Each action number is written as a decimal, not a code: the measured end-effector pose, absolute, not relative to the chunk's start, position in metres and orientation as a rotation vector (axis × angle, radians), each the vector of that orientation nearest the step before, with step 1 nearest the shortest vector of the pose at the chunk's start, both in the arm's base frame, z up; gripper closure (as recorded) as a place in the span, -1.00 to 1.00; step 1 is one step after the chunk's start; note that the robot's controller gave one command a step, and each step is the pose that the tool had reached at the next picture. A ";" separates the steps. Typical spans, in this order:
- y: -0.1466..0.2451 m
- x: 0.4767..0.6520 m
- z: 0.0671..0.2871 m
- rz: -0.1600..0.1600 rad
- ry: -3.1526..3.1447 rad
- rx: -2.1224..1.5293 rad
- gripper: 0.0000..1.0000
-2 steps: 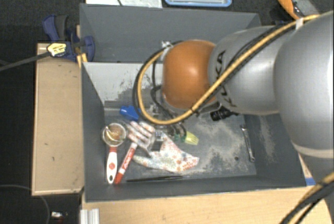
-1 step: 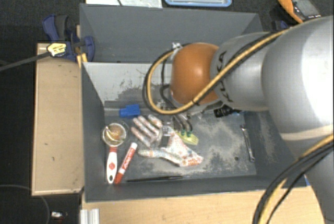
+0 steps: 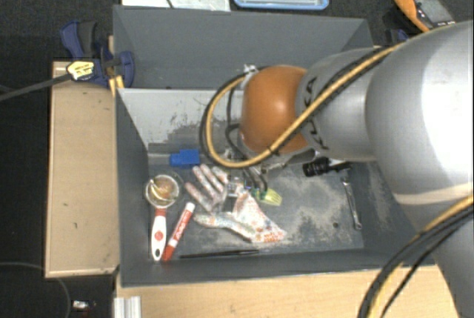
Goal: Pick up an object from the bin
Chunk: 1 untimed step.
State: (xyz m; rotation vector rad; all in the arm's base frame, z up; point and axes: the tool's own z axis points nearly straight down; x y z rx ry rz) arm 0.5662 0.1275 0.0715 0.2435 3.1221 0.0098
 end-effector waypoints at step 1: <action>0.126 0.575 0.072 0.013 3.125 0.107 -1.00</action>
Offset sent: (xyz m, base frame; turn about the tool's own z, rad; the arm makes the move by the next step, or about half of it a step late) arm -0.0015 0.0000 0.0000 0.0120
